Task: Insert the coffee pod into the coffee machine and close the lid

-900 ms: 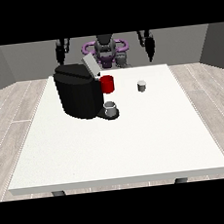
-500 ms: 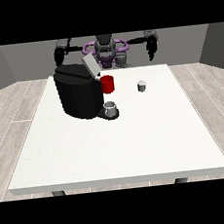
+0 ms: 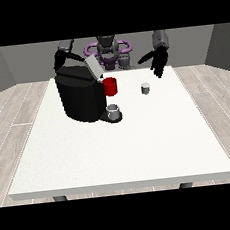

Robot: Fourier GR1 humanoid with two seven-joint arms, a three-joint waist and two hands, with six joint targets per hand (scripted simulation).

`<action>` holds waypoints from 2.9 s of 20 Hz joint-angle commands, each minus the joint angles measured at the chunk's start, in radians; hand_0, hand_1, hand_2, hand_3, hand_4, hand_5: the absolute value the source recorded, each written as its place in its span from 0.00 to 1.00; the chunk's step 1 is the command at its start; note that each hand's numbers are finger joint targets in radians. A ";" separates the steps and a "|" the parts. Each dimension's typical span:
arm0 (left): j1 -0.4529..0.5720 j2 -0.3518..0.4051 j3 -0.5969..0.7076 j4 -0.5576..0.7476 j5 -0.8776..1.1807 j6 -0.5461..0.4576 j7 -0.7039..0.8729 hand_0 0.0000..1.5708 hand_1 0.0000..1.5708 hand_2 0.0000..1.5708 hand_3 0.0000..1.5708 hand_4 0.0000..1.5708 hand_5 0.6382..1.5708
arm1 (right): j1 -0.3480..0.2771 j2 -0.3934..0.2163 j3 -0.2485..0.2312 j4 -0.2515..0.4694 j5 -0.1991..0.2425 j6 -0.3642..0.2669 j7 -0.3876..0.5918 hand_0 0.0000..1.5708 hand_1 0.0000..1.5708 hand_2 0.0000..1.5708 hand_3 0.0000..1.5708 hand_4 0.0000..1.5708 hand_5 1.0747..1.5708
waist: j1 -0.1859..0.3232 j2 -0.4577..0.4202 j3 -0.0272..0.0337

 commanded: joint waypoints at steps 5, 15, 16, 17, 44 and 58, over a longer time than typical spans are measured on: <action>-0.118 0.007 -0.023 0.218 -0.126 -0.007 -0.015 0.00 0.00 0.00 0.00 0.00 1.00 | -0.005 0.044 0.035 0.025 0.010 -0.007 -0.007 0.00 0.00 0.00 0.00 0.00 1.00 | -0.033 0.047 0.0004; -0.177 -0.008 -0.044 0.387 -0.283 0.103 -0.182 0.48 0.48 0.56 0.40 0.00 1.00 | -0.078 0.043 -0.046 0.118 -0.037 -0.015 0.035 0.00 0.00 0.00 0.00 0.00 1.00 | 0.032 0.050 0.0004; -0.258 -0.075 -0.051 0.407 -0.299 0.140 -0.108 0.60 0.60 0.62 0.42 0.00 1.00 | -0.093 0.058 0.033 0.146 -0.021 -0.080 0.032 0.00 0.00 0.00 0.00 0.00 1.00 | 0.013 0.081 0.0005; -0.269 -0.053 -0.073 0.364 -0.324 0.098 -0.052 0.60 0.60 0.61 0.44 0.05 1.00 | -0.127 0.054 -0.045 0.207 -0.029 -0.041 -0.007 0.00 0.00 0.00 0.00 0.00 1.00 | 0.035 0.056 0.0009; -0.388 -0.120 -0.098 0.605 -0.554 0.073 -0.193 0.87 0.87 0.87 0.83 0.31 1.00 | -0.095 0.054 -0.058 0.384 -0.039 -0.034 -0.062 0.00 0.00 0.00 0.00 0.00 1.00 | 0.042 -0.026 0.0007; -0.517 -0.164 -0.071 0.507 -0.494 -0.203 -0.128 0.89 0.89 0.89 0.85 0.38 1.00 | -0.071 0.048 -0.030 0.483 0.053 -0.099 -0.036 0.00 0.00 0.00 0.00 0.00 1.00 | 0.042 -0.146 0.0006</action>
